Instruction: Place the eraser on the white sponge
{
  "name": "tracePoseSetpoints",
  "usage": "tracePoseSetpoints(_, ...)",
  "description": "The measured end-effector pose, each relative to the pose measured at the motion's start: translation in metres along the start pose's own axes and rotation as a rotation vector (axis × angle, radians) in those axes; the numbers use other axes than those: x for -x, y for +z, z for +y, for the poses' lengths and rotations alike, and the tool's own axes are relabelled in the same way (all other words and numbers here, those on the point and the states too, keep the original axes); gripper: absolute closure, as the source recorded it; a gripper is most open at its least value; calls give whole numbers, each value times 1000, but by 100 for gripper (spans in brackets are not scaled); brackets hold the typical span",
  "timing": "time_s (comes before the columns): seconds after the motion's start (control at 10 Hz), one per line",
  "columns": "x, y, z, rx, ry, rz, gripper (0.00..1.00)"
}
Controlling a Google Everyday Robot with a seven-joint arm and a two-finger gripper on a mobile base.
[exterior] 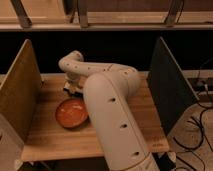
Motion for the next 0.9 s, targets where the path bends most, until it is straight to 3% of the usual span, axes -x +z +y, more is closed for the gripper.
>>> tracePoseSetpoints(0.4, 0, 0, 0, 0, 0, 0, 22)
tracePoseSetpoints(0.9, 0, 0, 0, 0, 0, 0, 20)
